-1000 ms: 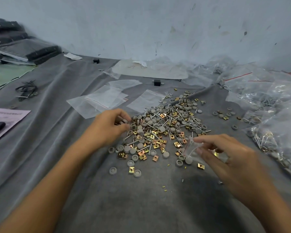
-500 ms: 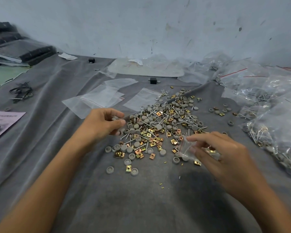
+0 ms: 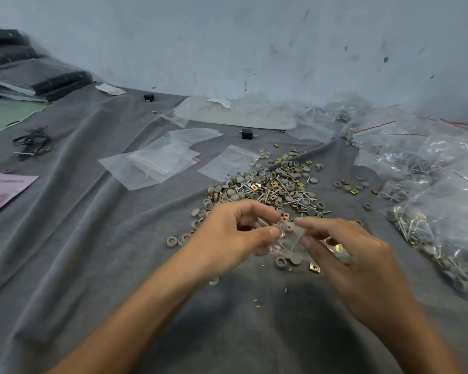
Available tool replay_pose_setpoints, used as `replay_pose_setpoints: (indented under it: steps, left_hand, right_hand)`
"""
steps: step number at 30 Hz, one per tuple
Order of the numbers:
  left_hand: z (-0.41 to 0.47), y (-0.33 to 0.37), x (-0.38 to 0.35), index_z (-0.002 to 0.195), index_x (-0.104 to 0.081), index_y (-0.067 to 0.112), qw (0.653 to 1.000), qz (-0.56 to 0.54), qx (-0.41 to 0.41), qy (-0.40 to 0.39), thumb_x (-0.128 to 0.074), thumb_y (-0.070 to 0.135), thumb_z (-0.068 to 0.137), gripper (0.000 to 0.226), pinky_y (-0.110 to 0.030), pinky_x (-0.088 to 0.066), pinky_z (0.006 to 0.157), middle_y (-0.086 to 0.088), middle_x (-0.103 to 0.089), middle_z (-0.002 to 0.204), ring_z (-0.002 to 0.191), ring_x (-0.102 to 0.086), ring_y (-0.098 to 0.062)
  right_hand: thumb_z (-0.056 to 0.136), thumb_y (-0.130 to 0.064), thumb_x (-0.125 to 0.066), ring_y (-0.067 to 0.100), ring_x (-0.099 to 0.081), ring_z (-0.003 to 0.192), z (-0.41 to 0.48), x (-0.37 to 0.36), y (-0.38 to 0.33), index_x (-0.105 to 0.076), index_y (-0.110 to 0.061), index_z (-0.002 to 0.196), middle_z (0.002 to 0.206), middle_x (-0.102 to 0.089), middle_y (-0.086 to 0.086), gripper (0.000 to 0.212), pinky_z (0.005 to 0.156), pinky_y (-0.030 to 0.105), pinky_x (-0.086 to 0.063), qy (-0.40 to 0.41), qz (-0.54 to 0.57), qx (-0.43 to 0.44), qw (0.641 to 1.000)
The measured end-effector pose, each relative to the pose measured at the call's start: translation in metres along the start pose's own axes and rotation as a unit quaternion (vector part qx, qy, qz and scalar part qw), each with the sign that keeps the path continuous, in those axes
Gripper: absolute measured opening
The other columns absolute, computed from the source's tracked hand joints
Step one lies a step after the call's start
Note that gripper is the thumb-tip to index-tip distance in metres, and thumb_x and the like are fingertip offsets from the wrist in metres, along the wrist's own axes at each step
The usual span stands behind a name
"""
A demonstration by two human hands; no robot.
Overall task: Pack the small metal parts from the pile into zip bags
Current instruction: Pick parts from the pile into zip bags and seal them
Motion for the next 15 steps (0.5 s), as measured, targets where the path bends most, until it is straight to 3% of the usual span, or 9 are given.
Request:
replay_pose_setpoints:
  steps: [5,15]
  left_hand:
    - [-0.0015,-0.002,-0.0064,0.102,-0.069,0.012,1.0,0.0,-0.003,0.002,-0.071,0.003,0.09,0.015,-0.028,-0.059,0.073,0.007,-0.068,0.067,0.066,-0.063,-0.008]
    - [-0.0043,0.0013,-0.0077,0.104,-0.07,0.014,1.0,0.024,-0.015,-0.007,-0.069,-0.002,0.09,0.021,-0.022,-0.056,0.069,-0.002,-0.075,0.089,0.075,-0.064,-0.011]
  right_hand:
    - [0.093,-0.028,-0.067,0.004,-0.064,0.101,-0.0002,-0.0052,0.0001,-0.074,-0.032,0.115,0.101,-0.07,-0.026,0.023,0.087,0.02,-0.047,0.007,0.012,0.006,1.0]
    - [0.091,-0.027,-0.063,0.006,-0.065,0.101,-0.0013,-0.0067,0.0018,-0.074,-0.032,0.115,0.102,-0.07,-0.025,0.027,0.085,0.028,-0.05,0.004,0.009,0.016,1.0]
Point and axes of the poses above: each hand's wrist, its own z-axis towards the middle knuckle, its own x-axis out of the back of the hand, y = z × x, the point moved 6 cm from there along z, towards the middle knuckle
